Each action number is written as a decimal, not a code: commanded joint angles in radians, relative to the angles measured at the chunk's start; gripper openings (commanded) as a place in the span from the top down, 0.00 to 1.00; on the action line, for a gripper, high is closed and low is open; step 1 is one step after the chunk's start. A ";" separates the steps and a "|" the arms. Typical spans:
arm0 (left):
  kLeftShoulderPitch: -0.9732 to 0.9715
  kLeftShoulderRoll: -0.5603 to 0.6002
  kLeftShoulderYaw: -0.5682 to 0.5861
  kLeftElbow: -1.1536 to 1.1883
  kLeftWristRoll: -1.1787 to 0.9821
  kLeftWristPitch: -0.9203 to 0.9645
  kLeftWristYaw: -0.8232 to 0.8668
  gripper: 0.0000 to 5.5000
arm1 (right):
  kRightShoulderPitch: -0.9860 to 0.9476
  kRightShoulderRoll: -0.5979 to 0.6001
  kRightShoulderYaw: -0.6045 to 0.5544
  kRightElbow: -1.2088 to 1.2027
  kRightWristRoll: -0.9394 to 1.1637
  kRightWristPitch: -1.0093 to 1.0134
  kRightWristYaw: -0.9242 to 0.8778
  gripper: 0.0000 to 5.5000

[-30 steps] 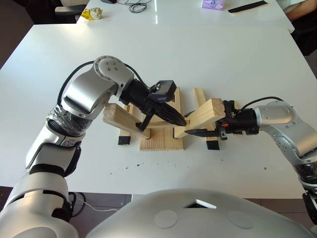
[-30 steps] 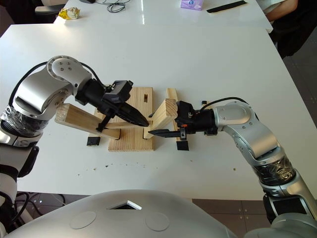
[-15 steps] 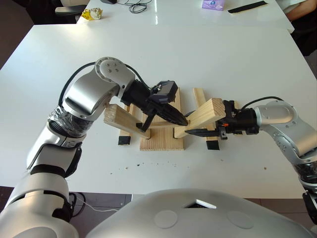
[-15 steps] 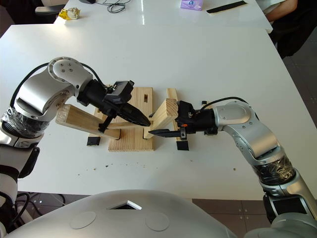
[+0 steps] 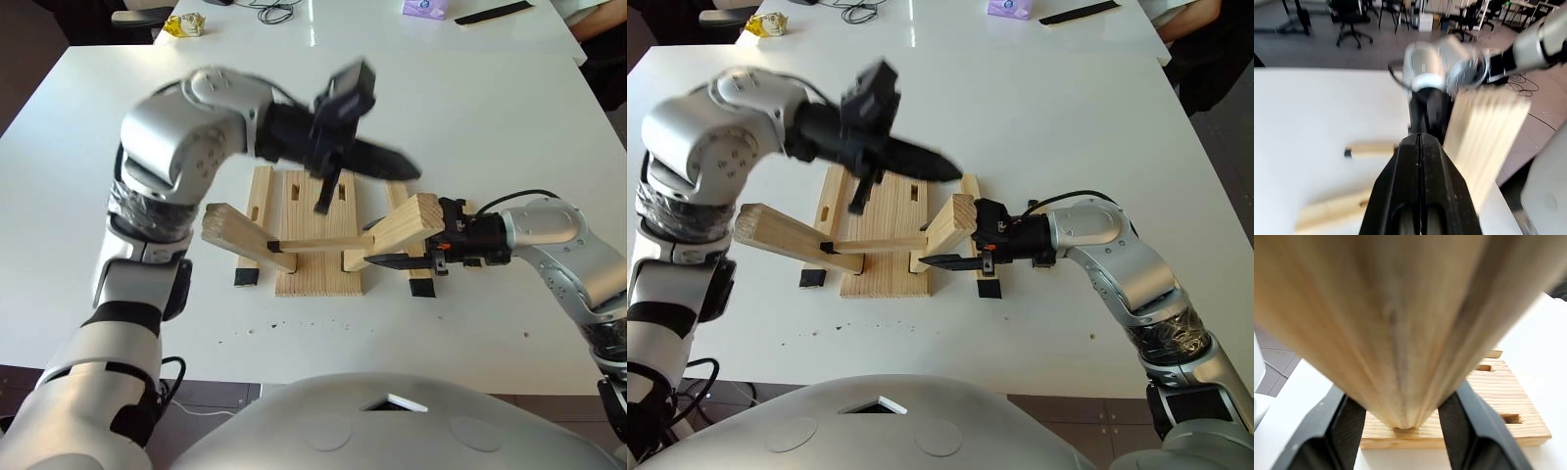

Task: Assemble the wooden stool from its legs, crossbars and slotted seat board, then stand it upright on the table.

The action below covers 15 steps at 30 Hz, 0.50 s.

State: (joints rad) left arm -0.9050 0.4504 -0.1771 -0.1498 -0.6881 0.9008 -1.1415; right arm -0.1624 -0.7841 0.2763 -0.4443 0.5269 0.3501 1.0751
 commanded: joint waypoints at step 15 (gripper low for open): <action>0.591 0.481 0.140 0.125 0.504 -0.687 0.052 1.00 | 0.107 -0.039 -0.022 -0.069 -0.012 0.079 -0.043 0.63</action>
State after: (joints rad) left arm -0.4624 0.8717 -0.0514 0.0073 -0.2258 0.3097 -1.0654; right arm -0.0899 -0.7922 0.2366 -0.5161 0.5320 0.3670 1.0215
